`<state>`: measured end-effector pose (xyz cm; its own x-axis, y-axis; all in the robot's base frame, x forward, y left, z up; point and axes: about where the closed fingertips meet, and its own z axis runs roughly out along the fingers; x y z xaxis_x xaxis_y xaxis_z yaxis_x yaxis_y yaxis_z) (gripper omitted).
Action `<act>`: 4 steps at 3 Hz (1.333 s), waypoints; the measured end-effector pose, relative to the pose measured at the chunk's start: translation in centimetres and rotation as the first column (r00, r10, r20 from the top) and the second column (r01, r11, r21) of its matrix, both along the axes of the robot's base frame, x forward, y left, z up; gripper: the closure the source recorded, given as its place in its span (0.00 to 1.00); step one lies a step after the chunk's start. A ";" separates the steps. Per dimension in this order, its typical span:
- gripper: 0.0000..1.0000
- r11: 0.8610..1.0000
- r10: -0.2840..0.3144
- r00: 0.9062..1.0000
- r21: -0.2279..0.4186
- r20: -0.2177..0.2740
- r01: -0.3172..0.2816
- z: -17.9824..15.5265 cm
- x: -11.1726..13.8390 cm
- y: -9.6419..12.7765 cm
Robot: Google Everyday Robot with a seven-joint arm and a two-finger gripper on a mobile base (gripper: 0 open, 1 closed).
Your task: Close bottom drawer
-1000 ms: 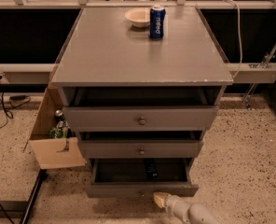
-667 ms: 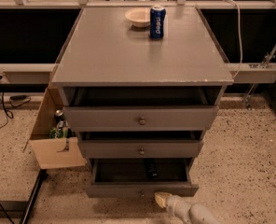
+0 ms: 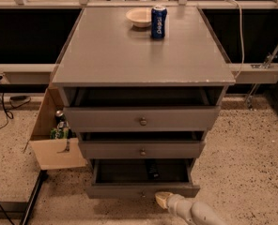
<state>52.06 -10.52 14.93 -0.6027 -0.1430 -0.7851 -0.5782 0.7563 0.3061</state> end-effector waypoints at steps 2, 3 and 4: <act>1.00 0.977 0.169 0.984 -0.146 0.065 -0.158 -0.4 1.1 -0.2; 1.00 0.966 0.210 0.974 -0.171 0.083 -0.194 -0.7 2.0 -0.3; 1.00 0.963 0.223 0.970 -0.177 0.095 -0.204 -1.0 2.9 -0.1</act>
Offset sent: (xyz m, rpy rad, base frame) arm 0.0191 -0.0083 -0.0049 -0.1934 -0.1155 0.2343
